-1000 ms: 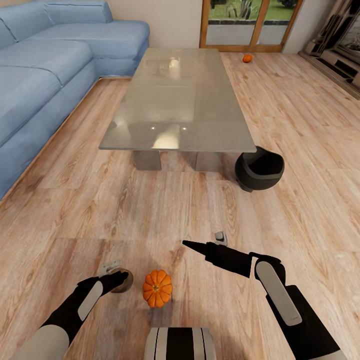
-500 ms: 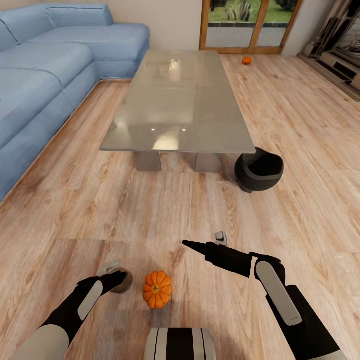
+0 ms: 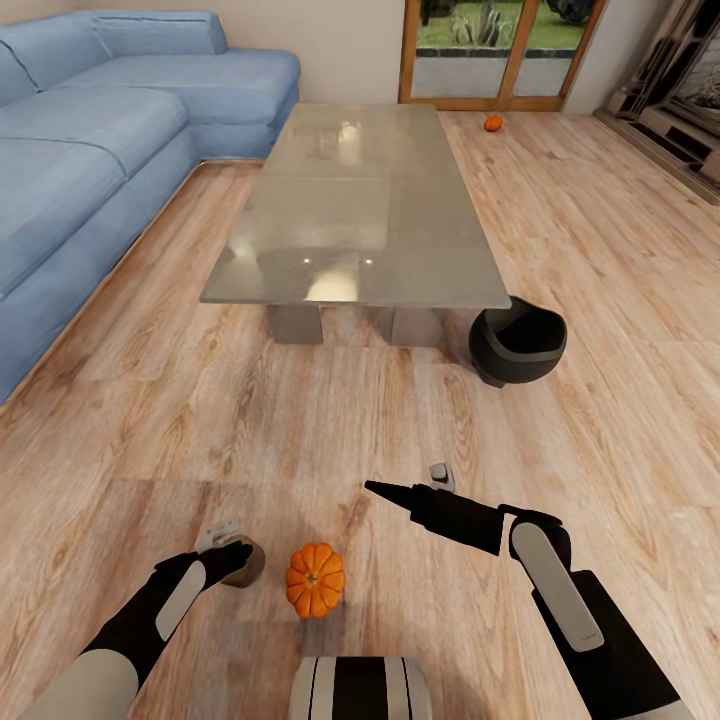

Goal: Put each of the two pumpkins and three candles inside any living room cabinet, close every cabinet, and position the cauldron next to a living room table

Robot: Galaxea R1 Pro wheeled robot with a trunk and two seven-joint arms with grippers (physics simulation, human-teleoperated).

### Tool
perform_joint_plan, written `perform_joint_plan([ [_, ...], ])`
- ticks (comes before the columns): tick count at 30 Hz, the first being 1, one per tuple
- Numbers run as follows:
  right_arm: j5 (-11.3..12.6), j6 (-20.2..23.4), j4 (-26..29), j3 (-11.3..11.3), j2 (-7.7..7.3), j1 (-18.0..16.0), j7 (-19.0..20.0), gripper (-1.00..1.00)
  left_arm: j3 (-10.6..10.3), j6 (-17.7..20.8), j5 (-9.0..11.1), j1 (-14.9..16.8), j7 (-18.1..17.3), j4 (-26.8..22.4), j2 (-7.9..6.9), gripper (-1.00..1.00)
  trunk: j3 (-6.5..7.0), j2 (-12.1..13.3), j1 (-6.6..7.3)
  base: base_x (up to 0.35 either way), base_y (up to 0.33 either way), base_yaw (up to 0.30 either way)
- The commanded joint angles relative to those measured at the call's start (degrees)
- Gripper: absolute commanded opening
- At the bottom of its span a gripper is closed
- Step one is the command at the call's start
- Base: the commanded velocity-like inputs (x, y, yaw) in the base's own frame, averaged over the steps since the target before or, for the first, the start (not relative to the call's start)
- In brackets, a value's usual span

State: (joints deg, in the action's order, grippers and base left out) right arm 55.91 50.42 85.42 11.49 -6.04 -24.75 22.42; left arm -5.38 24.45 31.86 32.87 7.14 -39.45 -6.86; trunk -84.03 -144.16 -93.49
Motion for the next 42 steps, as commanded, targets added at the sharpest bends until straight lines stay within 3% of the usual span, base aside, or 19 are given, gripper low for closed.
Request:
perform_joint_plan([
  [1,-0.2,0.1,0.0,0.0,-0.03,0.0,0.3,1.0,-0.3,0.2,0.5,0.0,0.5,-0.1,-0.08,-1.0,-0.04,0.0,0.01,0.0,0.0,0.0],
  [12,-0.2,0.1,0.0,0.0,-0.03,0.0,0.2,1.0,-0.5,0.3,0.5,0.0,0.4,-0.6,-0.34,-1.0,1.96,0.1,0.24,0.0,0.0,0.0],
  [16,-0.2,0.1,-0.1,0.0,-0.03,0.0,0.2,1.0,-0.4,1.5,1.1,-0.3,0.4,-5.4,-1.02,-1.0,2.84,0.2,0.34,0.0,0.0,0.0],
  [18,-0.2,0.1,-0.1,0.0,-0.03,-0.1,0.2,1.0,-0.2,3.8,1.1,-0.4,0.4,-8.2,-1.31,-1.0,3.29,0.2,0.4,0.0,0.0,0.0],
  [23,-0.2,0.1,-0.1,-0.1,-0.15,-0.1,0.2,1.0,0.2,14.4,1.8,-0.7,0.5,-17.4,-3.21,-1.0,4.39,0.3,0.52,0.0,0.0,0.0],
  [26,-0.2,0.1,-0.1,-0.1,-0.19,0.0,0.2,1.0,2.4,21.5,6.0,-1.6,0.6,-23.9,-5.02,-1.0,5.06,0.3,0.6,0.0,0.0,0.0],
  [29,-0.2,0.1,-0.3,-0.1,-0.2,0.0,0.2,1.0,5.2,26.7,7.9,-2.3,0.7,-26.4,-5.95,-1.0,5.72,0.3,0.68,0.0,0.0,0.0],
  [31,-0.2,0.1,-0.4,-0.1,-0.2,0.0,0.2,1.0,9.0,29.2,8.5,-2.4,0.8,-27.1,-6.2,-1.0,6.17,0.4,0.73,-0.052,0.0,0.0],
  [34,-0.2,0.1,-0.5,-0.1,-0.2,-0.1,0.1,1.0,12.4,31.3,8.7,-2.5,0.8,-27.3,-6.29,-1.0,6.83,0.4,0.81,-0.224,0.0,0.0],
  [37,-0.2,0.1,-0.7,-0.1,-0.2,-0.1,0.0,1.0,13.9,32.1,8.7,-2.5,0.8,-27.4,-6.31,-1.0,7.5,0.4,0.89,-0.137,0.0,0.0],
  [42,-0.2,0.1,-2.0,-0.3,-0.2,-0.1,0.1,1.0,14.4,32.4,8.6,-2.6,0.9,-27.9,-6.32,-1.0,8.6,0.5,1.01,-0.026,0.0,0.0],
])
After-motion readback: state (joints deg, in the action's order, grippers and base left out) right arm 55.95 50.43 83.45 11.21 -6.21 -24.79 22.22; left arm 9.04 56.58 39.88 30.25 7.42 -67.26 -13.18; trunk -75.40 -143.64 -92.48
